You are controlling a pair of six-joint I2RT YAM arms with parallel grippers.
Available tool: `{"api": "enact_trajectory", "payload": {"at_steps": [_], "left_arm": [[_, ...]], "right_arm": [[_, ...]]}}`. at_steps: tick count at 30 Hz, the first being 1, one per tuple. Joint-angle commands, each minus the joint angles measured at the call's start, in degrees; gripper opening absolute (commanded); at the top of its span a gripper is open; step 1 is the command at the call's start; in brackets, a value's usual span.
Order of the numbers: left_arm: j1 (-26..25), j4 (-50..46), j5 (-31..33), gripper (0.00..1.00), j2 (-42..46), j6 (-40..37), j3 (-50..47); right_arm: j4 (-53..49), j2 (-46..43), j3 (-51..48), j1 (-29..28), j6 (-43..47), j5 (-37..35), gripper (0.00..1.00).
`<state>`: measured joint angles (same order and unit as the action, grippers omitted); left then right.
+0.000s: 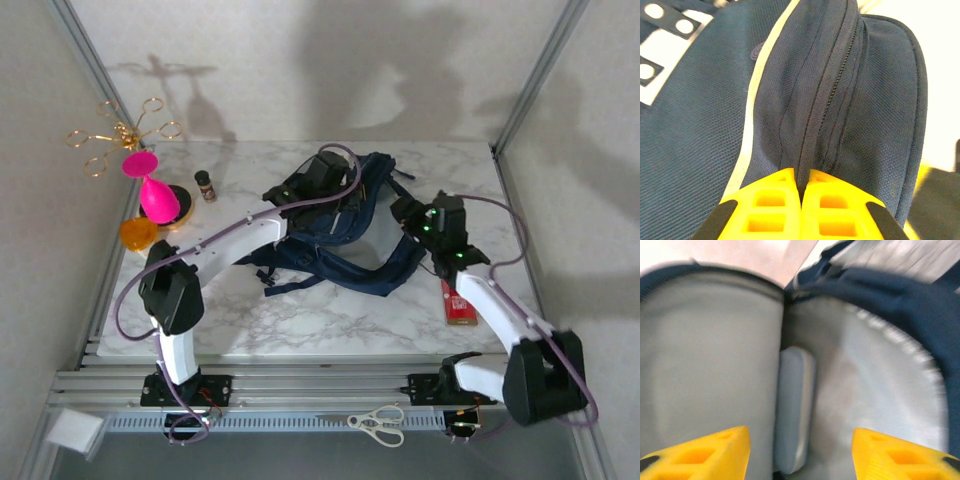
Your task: Pack the student bag
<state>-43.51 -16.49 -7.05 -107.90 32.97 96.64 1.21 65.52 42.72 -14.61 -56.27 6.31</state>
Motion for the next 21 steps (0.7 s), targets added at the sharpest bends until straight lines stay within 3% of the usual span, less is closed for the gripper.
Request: {"api": "enact_trajectory", "payload": {"at_steps": [1,6,7,9,11,13,17,21], "left_arm": [[-1.70,4.97,-1.85,0.00,-5.04,1.56,2.69],[-2.10,8.43,-6.78,0.00,-12.11,3.70,7.71],[-2.06,8.15,-6.84,0.05,-12.22,3.39,8.12],[-1.71,9.03,-8.40,0.23,-10.23,2.81,6.24],[-0.78,11.38,-11.30,0.39,-5.40,3.06,1.13],[0.42,15.08,-13.36,0.47,2.19,2.98,-7.10],[4.58,19.28,-9.91,0.51,15.29,5.35,-22.03],[8.00,15.00,-6.53,0.52,22.57,3.33,-30.20]], "right_arm": [[-15.89,-3.71,2.92,1.34,8.05,-6.57,0.60],[-23.44,-1.82,10.49,2.67,14.08,-5.43,0.59],[-24.50,-1.46,11.62,2.65,15.27,-4.46,0.59],[-26.66,-1.10,13.48,2.01,17.73,-3.11,0.59],[-30.19,-0.88,15.38,0.04,19.73,-2.79,0.59],[-34.31,-0.42,17.42,-3.65,20.10,-4.71,0.59],[-35.22,0.76,15.66,-12.12,16.05,-6.48,0.58],[-31.13,4.37,11.48,-22.19,8.88,-8.41,0.57]]}}
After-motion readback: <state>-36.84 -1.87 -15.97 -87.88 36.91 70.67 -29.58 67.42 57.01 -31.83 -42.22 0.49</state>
